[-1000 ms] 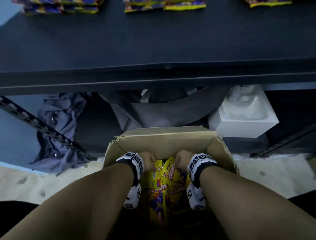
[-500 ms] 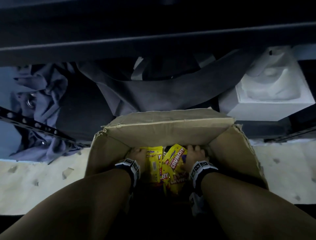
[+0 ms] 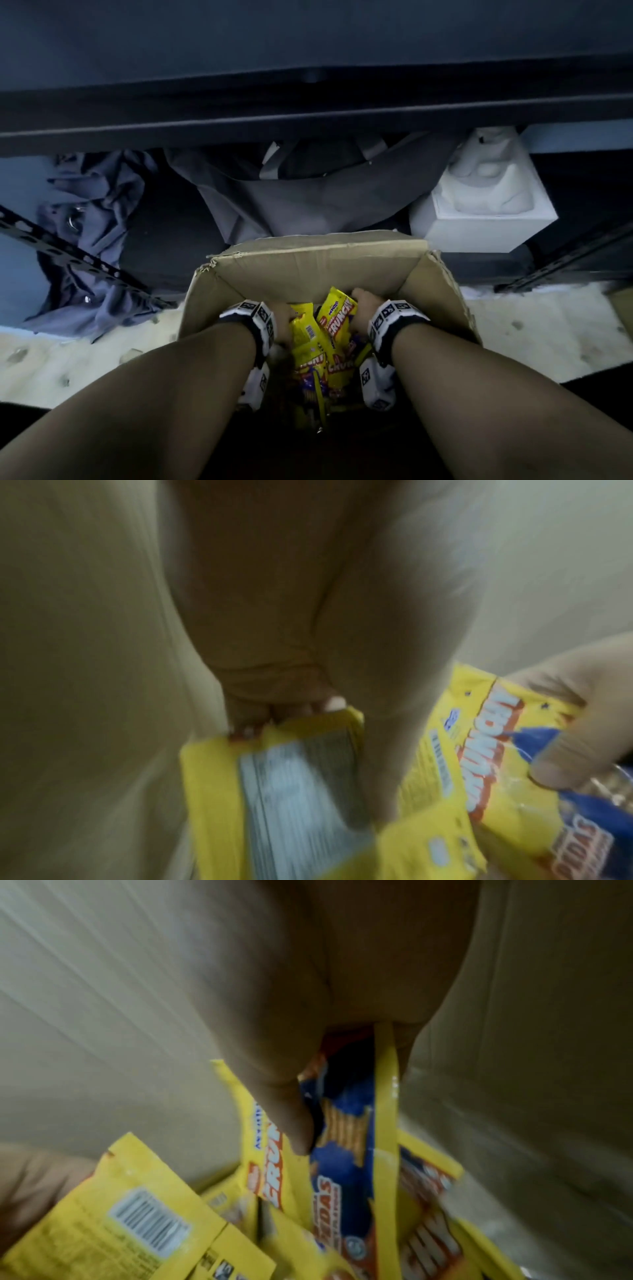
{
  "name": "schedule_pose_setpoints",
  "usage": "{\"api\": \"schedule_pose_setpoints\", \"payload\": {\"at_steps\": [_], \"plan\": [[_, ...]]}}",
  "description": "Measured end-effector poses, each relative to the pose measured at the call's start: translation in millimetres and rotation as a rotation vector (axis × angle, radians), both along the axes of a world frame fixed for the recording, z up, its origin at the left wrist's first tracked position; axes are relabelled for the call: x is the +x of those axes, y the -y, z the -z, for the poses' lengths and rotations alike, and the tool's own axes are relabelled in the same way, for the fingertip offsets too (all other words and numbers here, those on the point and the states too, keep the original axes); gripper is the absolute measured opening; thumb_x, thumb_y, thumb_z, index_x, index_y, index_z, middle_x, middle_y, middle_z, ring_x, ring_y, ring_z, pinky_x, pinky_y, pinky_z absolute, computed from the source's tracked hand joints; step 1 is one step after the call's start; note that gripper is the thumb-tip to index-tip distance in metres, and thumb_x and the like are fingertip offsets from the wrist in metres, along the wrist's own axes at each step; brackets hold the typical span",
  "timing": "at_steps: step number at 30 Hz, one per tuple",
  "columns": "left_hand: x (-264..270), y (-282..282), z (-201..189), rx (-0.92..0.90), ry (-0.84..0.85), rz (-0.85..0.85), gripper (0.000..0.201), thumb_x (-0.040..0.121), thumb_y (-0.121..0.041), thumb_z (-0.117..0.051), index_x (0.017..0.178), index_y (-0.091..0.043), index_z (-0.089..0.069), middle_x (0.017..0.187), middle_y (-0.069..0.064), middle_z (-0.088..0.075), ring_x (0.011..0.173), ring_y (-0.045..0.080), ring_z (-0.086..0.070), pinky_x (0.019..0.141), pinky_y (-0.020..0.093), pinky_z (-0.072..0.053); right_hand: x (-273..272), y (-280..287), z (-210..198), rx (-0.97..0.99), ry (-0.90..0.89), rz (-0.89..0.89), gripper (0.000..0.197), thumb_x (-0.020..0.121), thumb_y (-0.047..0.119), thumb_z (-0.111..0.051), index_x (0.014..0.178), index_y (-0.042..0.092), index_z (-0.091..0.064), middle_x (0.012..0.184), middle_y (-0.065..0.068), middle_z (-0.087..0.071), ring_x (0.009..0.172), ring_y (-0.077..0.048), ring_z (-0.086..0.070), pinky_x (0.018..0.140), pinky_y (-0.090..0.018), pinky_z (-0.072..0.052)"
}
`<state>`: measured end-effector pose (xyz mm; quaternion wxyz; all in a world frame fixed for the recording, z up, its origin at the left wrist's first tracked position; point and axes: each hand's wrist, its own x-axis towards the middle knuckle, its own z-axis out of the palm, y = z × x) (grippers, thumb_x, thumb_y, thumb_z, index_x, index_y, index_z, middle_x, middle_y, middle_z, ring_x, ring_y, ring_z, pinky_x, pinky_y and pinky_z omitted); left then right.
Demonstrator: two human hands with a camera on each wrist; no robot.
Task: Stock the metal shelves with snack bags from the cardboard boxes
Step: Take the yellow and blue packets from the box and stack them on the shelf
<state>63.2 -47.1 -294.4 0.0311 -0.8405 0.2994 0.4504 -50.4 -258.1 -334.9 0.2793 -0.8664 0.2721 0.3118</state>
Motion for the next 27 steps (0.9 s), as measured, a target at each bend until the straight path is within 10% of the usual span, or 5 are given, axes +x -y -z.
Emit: {"api": "schedule_pose_setpoints", "payload": {"at_steps": [7,13,20,27], "plan": [[10.2,8.5,-81.9,-0.136,-0.015,0.037,0.037,0.076,-0.016,-0.087,0.112,-0.017,-0.075,0.097,-0.002,-0.073,0.089,0.016,-0.065,0.082,0.03,-0.053,4.0,-8.5,-131.4,-0.035,-0.017,-0.225,0.024,0.077,0.016,-0.081,0.098,0.006,-0.076,0.099,-0.012,-0.076,0.094,-0.034,-0.072,0.084,-0.04,-0.061],[17.5,10.4,-156.9,-0.138,0.02,0.092,0.041,0.075,-0.026,-0.091,0.113,-0.022,-0.076,0.092,-0.009,-0.072,0.074,0.005,-0.06,0.066,0.019,-0.049,5.2,10.2,-220.1,-0.098,0.023,-0.313,0.041,0.073,0.02,-0.087,0.111,0.015,-0.075,0.109,-0.006,-0.076,0.102,-0.027,-0.071,0.092,-0.038,-0.057],[14.7,8.3,-265.6,-0.197,-0.002,0.155,0.026,0.082,-0.029,-0.086,0.102,-0.034,-0.071,0.097,-0.016,-0.076,0.083,0.002,-0.07,0.074,0.02,-0.052,6.9,16.8,-316.3,-0.121,0.081,-0.36,0.027,0.073,0.021,-0.089,0.094,0.028,-0.073,0.1,0.007,-0.078,0.094,-0.017,-0.074,0.093,-0.039,-0.059],[24.7,-16.3,-330.7,-0.456,-0.03,0.072,0.031,0.087,-0.026,-0.082,0.117,-0.026,-0.072,0.109,-0.007,-0.078,0.101,0.015,-0.074,0.101,0.045,-0.055,-3.9,17.9,-387.1,0.035,0.325,-0.326,0.034,0.081,0.022,-0.086,0.111,0.024,-0.071,0.105,0.006,-0.078,0.096,-0.014,-0.074,0.097,-0.041,-0.058]]}}
